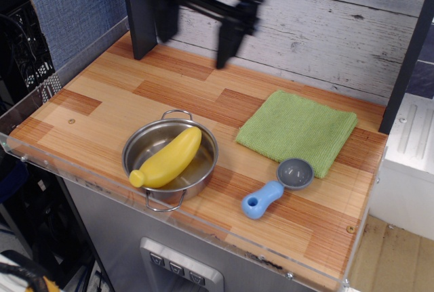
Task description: Put the green cloth in the upper left corner of the table.
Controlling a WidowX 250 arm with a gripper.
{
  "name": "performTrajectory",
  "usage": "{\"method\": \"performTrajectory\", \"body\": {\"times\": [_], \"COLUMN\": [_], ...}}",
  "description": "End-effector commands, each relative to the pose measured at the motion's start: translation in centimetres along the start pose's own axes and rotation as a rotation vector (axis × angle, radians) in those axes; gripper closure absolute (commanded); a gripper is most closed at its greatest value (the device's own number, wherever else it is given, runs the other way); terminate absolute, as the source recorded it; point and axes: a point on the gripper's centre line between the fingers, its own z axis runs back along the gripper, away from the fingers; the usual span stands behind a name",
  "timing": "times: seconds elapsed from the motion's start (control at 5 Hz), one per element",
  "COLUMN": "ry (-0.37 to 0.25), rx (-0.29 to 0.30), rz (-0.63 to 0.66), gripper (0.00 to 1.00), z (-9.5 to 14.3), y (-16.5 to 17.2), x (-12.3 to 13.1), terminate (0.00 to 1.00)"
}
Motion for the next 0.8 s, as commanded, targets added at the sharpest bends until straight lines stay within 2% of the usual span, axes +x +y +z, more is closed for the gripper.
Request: {"method": "performTrajectory", "body": {"times": [0.0, 0.2, 0.4, 0.6], "ry": [-0.098, -0.112, -0.12, -0.141], "rx": [-0.035, -0.043, -0.082, -0.156], "rz": [0.091, 0.064, 0.013, -0.04], "gripper": [0.0, 0.0, 0.0, 0.0], "z": [-3.0, -5.4, -7.4, -9.0], "y": [-3.5, -4.7, -5.6, -6.7], "x": [3.6, 5.4, 6.5, 7.2], "terminate": [0.0, 0.0, 0.0, 0.0]}}
